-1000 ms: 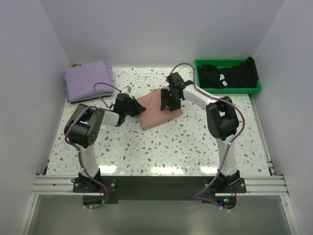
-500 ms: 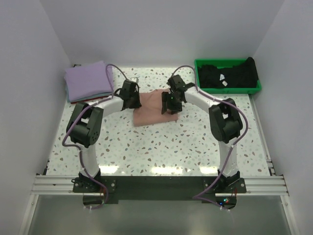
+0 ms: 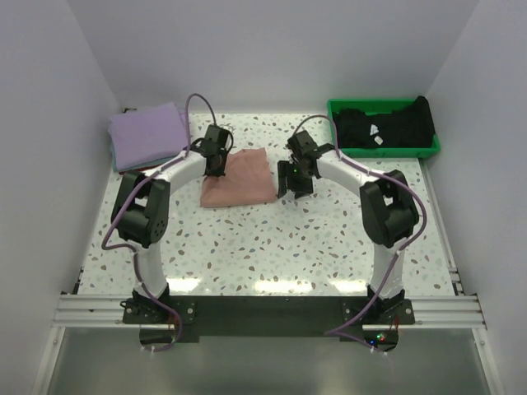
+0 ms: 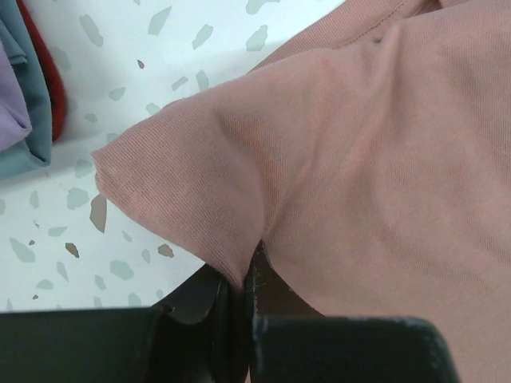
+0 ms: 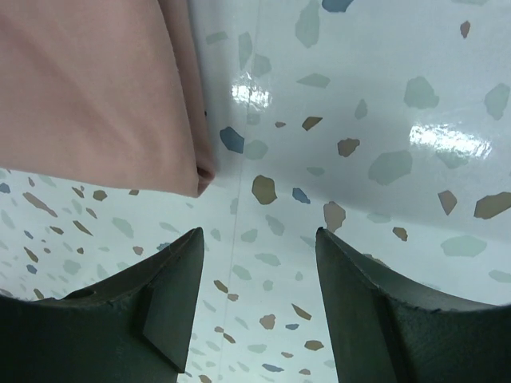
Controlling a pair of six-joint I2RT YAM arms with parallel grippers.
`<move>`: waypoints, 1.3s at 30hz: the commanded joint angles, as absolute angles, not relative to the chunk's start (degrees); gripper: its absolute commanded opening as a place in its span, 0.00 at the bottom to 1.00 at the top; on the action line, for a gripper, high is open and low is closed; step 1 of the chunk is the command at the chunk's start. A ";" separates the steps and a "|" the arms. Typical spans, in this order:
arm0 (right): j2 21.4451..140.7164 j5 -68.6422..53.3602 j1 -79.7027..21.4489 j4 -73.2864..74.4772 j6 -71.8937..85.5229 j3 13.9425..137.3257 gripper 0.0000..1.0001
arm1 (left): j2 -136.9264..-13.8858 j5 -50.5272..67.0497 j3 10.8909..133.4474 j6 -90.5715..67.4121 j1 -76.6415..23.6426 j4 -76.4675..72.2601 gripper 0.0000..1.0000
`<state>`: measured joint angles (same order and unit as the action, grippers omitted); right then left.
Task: Fold and stack the t-shirts
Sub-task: Neatly place the folded tshirt to the corner
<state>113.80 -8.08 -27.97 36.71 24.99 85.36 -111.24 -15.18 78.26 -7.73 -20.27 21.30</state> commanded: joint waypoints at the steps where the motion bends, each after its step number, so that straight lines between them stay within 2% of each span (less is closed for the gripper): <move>1: 109.86 -7.38 -27.77 37.62 24.61 84.20 0.62 | -109.07 -13.63 80.25 -6.05 -19.95 22.94 0.00; 6: 108.11 -7.38 -27.86 37.71 25.14 83.32 0.61 | -106.44 -4.86 75.16 -11.41 -19.95 21.19 0.00; 17: 103.09 -8.00 -31.28 37.80 25.92 88.41 0.62 | -96.42 3.16 61.27 -16.87 -20.30 16.88 0.00; 26: 115.47 -16.16 -34.72 28.31 27.59 94.66 0.62 | -92.29 4.22 56.52 -19.68 -20.30 16.44 0.00; 35: 121.29 -17.06 -35.07 23.55 30.41 90.53 0.62 | -91.49 5.89 53.17 -23.02 -20.21 13.27 0.31; 38: 122.08 -16.09 -35.07 23.91 30.15 89.12 0.62 | -90.36 4.49 52.82 -24.26 -20.21 13.88 0.53; 39: 122.52 -15.91 -35.07 24.25 30.15 88.95 0.62 | -89.74 3.96 52.65 -24.95 -20.21 14.06 0.64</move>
